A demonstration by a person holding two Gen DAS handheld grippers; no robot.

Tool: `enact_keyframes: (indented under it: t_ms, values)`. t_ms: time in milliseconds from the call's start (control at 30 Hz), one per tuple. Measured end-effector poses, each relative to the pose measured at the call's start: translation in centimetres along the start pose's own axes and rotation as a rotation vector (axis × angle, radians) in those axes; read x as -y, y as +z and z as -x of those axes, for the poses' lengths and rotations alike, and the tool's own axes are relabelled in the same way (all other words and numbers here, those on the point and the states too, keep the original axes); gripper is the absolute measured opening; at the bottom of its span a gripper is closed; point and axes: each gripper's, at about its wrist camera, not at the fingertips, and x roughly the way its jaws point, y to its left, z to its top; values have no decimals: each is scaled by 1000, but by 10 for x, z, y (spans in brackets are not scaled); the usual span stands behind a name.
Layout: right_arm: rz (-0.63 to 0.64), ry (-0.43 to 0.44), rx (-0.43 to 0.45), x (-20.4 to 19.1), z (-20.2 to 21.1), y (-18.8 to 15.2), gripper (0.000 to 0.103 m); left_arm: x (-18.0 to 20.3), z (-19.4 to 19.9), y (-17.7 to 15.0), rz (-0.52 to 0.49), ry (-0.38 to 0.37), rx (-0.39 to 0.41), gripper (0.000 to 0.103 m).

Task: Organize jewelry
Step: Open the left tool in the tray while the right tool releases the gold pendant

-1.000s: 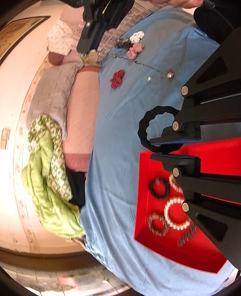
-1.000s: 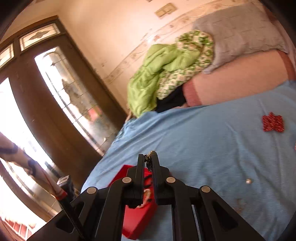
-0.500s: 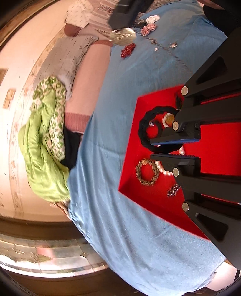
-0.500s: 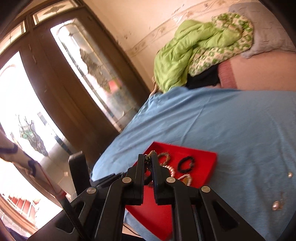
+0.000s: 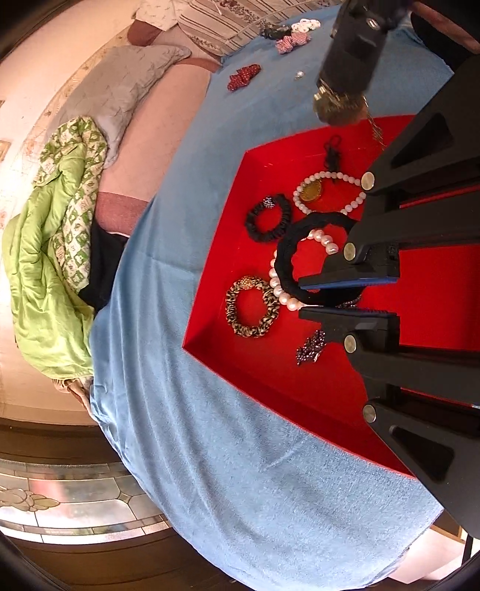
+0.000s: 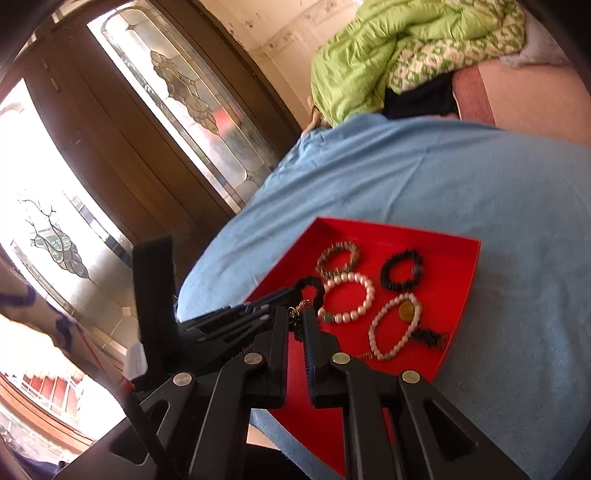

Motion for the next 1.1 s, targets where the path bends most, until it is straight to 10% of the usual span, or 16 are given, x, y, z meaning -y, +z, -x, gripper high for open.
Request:
enact_keyframes:
  t_ms: [533,667,767,1100]
  values:
    - [-36,-82,-150,30,-32,-32,10,7,-18,-7,-31,24,-78,11]
    - [-43,-71,-131,32,-24,-29,11,7,-15,-4,-17,33,-54,36]
    - [-53,-62,-99,35,-10,-23,11,8,-10,-1,-11,26,-30,36]
    - [-155,-233,88,110,102,10,11,98,12,-4,-208,-257,33,36]
